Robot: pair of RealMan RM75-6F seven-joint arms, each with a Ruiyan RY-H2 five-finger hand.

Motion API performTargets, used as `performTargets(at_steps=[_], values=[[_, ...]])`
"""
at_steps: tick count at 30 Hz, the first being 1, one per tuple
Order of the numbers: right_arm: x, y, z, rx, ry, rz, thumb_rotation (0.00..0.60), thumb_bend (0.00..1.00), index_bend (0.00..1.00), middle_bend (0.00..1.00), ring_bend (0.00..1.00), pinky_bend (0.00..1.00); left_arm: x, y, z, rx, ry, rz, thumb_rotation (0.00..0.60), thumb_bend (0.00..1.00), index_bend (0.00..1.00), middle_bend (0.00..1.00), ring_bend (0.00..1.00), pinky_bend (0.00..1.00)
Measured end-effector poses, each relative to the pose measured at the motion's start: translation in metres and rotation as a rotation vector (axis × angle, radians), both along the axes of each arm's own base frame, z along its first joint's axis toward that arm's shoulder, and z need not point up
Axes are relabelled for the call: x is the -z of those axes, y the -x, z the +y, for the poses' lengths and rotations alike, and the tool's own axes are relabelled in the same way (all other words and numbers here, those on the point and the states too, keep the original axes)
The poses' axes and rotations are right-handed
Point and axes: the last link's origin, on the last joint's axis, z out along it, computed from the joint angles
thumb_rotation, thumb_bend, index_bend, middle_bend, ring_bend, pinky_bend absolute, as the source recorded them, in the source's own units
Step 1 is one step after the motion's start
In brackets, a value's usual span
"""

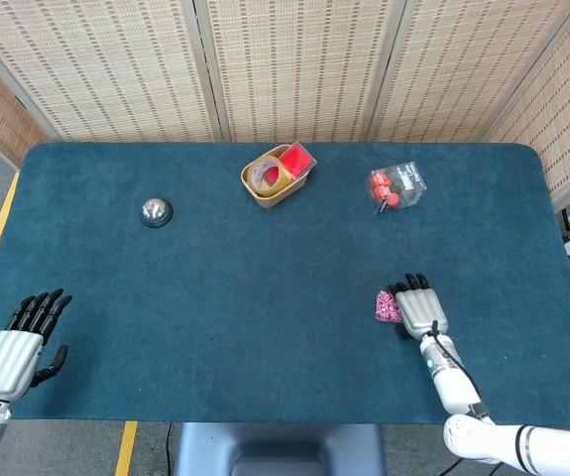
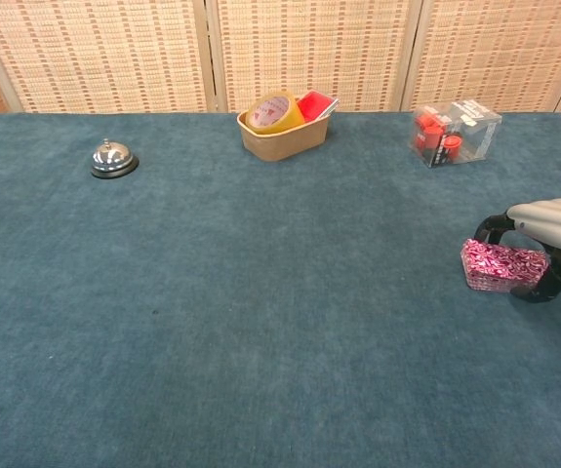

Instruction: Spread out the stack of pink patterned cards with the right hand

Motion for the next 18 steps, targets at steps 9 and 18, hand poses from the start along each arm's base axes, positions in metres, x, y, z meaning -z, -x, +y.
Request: performTargets(at_steps=[9,18], values=[[-0.0017,-0.0024,-0.0011,-0.014,0.017,0.014,0.600,0.26,0.26,0.24,0.07,0.00,0.0016,-0.0010,0.0004,-0.003,0.005,0.003,0.600,0.47,0.00,0.00,0.00,0.07],[-0.0013,-0.0042,-0.0007,-0.024,0.027,0.024,0.600,0.26,0.31,0.28,0.12,0.00,0.0025,-0.0006,0.0002,-0.002,0.010,0.004,0.600,0.47,0.00,0.00,0.00,0.07]])
